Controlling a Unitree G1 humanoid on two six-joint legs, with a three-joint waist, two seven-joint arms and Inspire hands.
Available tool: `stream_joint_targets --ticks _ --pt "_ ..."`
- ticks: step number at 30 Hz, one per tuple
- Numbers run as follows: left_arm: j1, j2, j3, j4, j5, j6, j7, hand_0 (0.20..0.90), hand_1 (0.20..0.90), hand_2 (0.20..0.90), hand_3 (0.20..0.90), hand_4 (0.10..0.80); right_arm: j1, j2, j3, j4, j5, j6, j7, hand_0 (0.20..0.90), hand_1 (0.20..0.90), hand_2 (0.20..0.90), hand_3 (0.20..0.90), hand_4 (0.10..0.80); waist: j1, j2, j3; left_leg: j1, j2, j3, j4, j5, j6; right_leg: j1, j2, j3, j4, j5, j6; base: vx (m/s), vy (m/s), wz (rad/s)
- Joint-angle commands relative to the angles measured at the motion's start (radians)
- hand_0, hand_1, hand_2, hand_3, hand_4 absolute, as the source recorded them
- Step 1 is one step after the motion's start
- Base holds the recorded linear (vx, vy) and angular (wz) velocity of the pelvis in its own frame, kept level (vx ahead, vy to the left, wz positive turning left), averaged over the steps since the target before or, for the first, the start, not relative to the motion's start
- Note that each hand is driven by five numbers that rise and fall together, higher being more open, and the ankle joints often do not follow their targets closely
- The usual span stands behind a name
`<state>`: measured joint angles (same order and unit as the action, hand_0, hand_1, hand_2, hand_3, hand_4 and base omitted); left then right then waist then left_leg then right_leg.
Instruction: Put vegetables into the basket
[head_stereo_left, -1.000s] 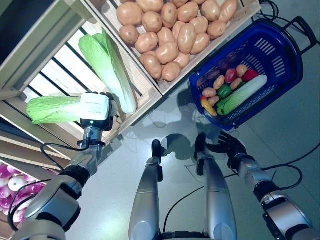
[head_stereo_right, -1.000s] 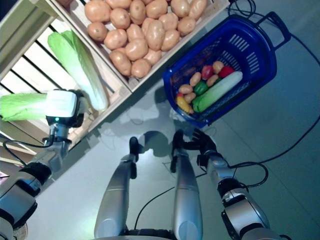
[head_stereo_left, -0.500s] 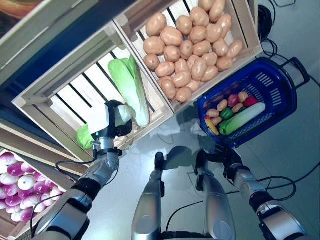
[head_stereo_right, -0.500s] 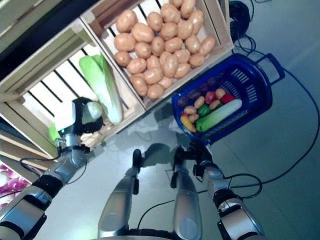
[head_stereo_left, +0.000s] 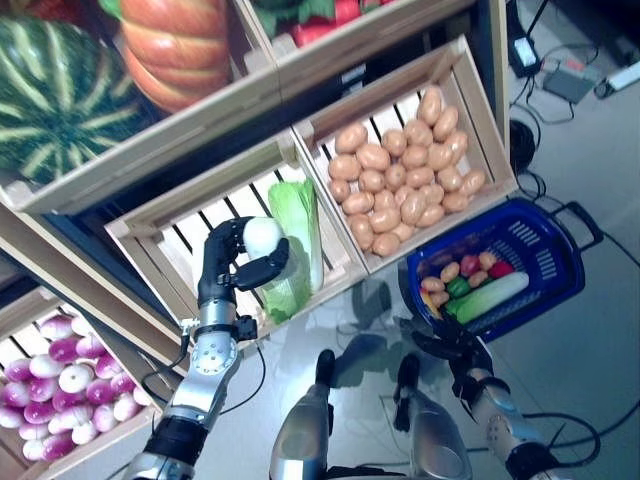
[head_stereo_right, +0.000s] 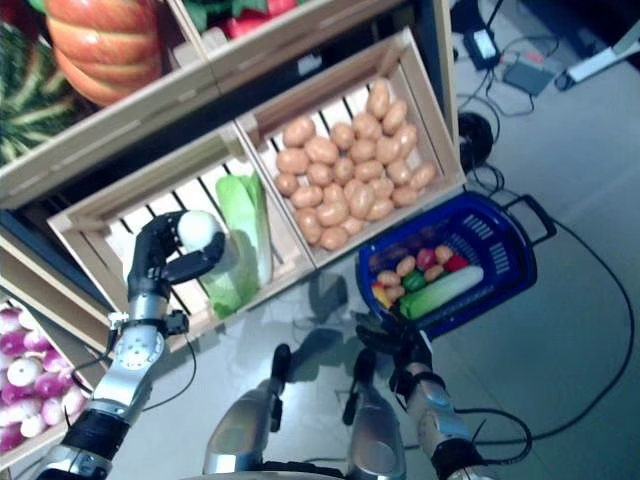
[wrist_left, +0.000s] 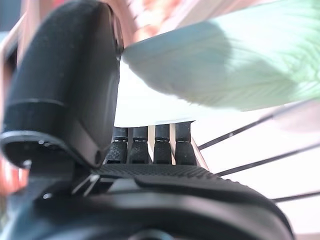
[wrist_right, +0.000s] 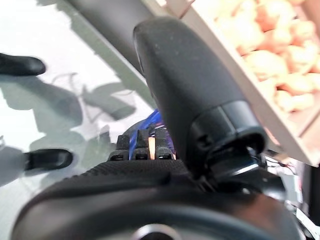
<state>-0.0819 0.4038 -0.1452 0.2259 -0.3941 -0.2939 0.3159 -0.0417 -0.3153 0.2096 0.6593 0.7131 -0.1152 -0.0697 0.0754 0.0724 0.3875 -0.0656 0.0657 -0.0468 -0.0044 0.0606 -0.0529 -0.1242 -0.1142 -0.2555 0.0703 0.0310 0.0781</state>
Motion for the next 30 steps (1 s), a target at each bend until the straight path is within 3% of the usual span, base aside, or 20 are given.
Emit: stream_joint_targets --ticks 1,7,11,12,17,23,30 --pt "0.058 -0.011 0.020 -0.106 -0.161 -0.110 -0.143 0.300 0.300 0.300 0.300 0.400 0.059 0.035 -0.007 -0.132 -0.029 -0.049 -0.012 0.900 0.900 0.900 0.900 0.800 0.009 -0.093 -0.137 -0.007 -0.046 0.018 0.036 -0.028 -0.022 0.140 -0.048 -0.039 -0.095 0.027 0.035 0.185 0.025 0.01" --pt "0.094 -0.053 0.050 -0.243 -0.377 -0.089 -0.278 0.300 0.300 0.300 0.300 0.400 0.136 0.048 -0.052 -0.309 -0.044 -0.085 0.026 0.900 0.900 0.900 0.900 0.800 -0.007 -0.094 -0.198 0.071 -0.041 0.027 -0.020 -0.038 -0.008 0.187 -0.049 -0.027 -0.130 0.040 0.050 0.104 0.010 -0.01" --pt "0.095 -0.052 0.050 -0.243 -0.378 -0.088 -0.279 0.300 0.300 0.300 0.300 0.400 0.137 0.048 -0.052 -0.309 -0.044 -0.085 0.026 0.900 0.900 0.900 0.900 0.800 -0.007 -0.094 -0.198 0.073 -0.041 0.027 -0.021 -0.038 -0.008 0.188 -0.049 -0.026 -0.130 0.040 0.050 0.025 0.004 -0.02" --pt "0.062 -0.075 0.035 -0.298 -0.529 -0.005 -0.346 0.300 0.300 0.300 0.300 0.400 0.123 0.026 -0.049 -0.421 -0.052 -0.107 0.101 0.900 0.900 0.900 0.900 0.800 -0.021 -0.096 -0.224 0.107 -0.044 0.042 -0.035 -0.055 0.002 0.204 -0.050 -0.013 -0.135 0.037 0.058 0.081 0.012 -0.06" --pt "0.049 -0.054 0.016 -0.307 -0.431 0.057 -0.322 0.300 0.300 0.300 0.300 0.400 0.111 -0.015 -0.042 -0.555 -0.003 -0.054 0.226 0.900 0.900 0.900 0.900 0.800 -0.030 -0.104 -0.231 0.129 -0.045 0.057 -0.037 -0.069 0.010 0.212 -0.051 0.003 -0.133 0.034 0.066 0.035 -0.007 -0.06" --pt "0.024 0.007 0.022 -0.304 -0.366 0.123 -0.335 0.300 0.300 0.300 0.300 0.400 0.067 -0.158 -0.048 -0.705 0.110 0.084 0.486 0.900 0.900 0.900 0.900 0.800 -0.028 -0.120 -0.246 0.153 -0.042 0.067 -0.053 -0.076 0.014 0.225 -0.050 0.015 -0.143 0.036 0.078 0.016 -0.009 -0.10" --pt "0.002 0.032 -0.013 -0.300 -0.316 0.136 -0.352 0.300 0.300 0.300 0.300 0.400 -0.001 -0.217 -0.025 -0.777 0.209 0.119 0.549 0.900 0.900 0.900 0.900 0.800 -0.012 -0.131 -0.265 0.159 -0.040 0.064 -0.063 -0.076 0.010 0.229 -0.052 0.013 -0.150 0.039 0.084 0.000 0.000 0.00"
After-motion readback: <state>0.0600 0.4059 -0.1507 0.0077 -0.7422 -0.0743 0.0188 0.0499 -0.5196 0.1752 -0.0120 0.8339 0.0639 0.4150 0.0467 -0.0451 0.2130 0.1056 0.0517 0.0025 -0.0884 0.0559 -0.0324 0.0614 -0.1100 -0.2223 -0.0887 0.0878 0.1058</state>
